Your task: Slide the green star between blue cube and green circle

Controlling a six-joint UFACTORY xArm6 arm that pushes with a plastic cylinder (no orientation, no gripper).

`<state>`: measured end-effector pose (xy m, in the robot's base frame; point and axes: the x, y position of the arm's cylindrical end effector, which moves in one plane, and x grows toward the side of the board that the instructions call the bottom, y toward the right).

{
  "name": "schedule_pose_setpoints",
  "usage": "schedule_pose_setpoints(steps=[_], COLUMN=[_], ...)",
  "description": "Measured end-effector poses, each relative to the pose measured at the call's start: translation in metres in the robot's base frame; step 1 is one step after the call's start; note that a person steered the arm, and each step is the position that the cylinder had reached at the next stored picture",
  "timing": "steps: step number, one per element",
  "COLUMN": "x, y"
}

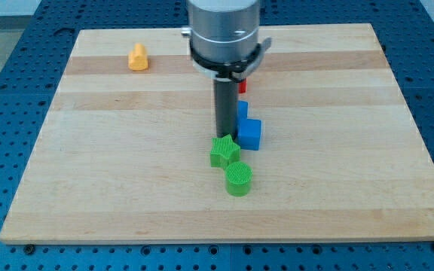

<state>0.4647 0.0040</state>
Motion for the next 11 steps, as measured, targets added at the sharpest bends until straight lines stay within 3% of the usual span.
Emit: schedule_pose_setpoints(steps=[6,9,11], x=[0.006,0.011,0.047], y=[-0.074,-0.063,-0.046])
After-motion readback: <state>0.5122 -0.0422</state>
